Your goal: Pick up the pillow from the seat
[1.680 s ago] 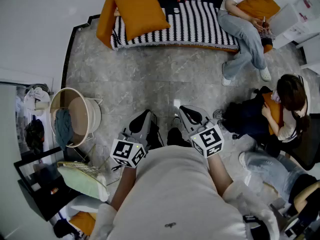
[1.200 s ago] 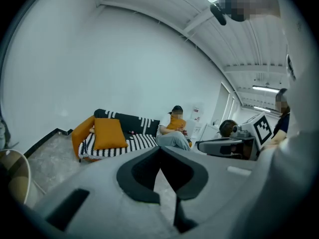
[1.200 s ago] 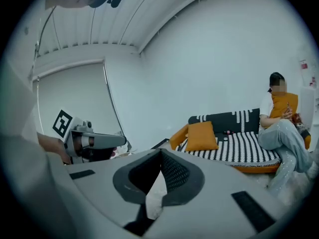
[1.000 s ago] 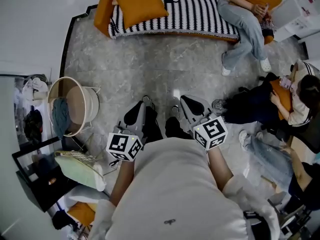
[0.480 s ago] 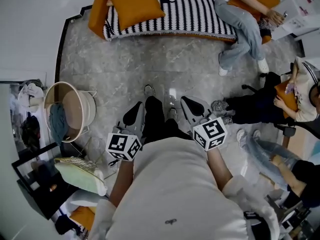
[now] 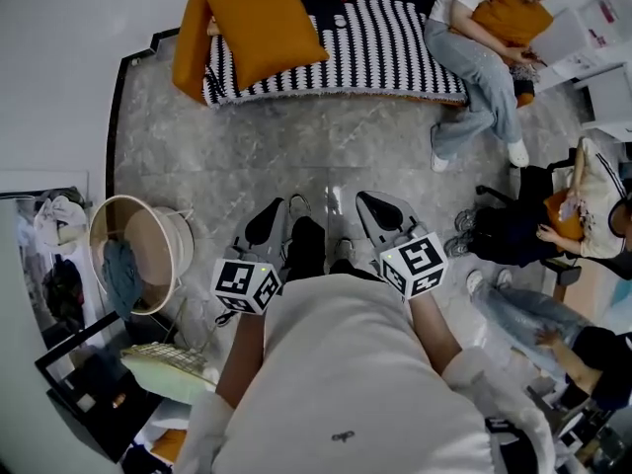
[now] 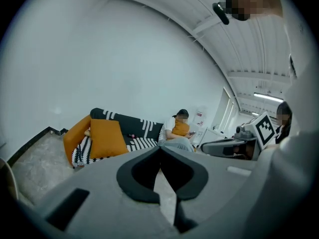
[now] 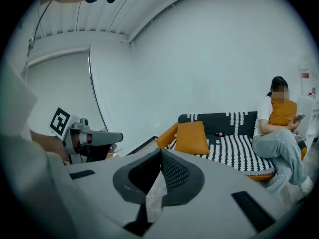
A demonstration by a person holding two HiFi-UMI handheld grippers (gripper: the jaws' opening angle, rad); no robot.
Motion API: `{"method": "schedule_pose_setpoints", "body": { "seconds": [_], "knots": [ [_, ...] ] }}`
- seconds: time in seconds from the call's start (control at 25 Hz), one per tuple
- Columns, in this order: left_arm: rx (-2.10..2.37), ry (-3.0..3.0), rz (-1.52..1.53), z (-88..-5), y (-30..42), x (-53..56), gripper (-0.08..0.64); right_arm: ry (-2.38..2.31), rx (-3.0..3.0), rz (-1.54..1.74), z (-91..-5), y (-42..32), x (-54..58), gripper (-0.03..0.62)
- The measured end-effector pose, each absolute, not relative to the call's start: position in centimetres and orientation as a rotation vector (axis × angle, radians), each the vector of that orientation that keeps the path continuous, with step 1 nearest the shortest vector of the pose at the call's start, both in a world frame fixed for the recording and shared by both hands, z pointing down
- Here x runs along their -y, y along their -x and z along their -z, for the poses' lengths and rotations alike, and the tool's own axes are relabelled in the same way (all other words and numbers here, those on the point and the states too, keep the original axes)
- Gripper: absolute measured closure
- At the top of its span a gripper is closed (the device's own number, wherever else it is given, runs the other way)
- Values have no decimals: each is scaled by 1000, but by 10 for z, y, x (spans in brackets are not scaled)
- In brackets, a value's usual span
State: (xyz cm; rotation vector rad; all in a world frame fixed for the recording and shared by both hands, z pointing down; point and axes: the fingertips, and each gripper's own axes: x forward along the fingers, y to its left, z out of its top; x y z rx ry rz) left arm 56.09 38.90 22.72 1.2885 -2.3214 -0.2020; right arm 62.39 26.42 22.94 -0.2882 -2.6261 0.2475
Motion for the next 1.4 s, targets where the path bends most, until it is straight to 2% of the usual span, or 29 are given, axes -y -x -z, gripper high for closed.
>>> {"method": "schedule_pose_setpoints", "body": {
  "seconds": [0.4,1.16,1.4],
  "knots": [
    [2330,-1356,219,-209,-452,-388,548,274,2679,-209,-202,-514,-274,584],
    [2225,-1426,170,-226,-370,-371,548,156,2645,-248,-218,-445,-257,583],
    [2277,-1363,145,-223,-312,-340,548,210,2671,-256,-219,-376,-217,584]
  ]
}}
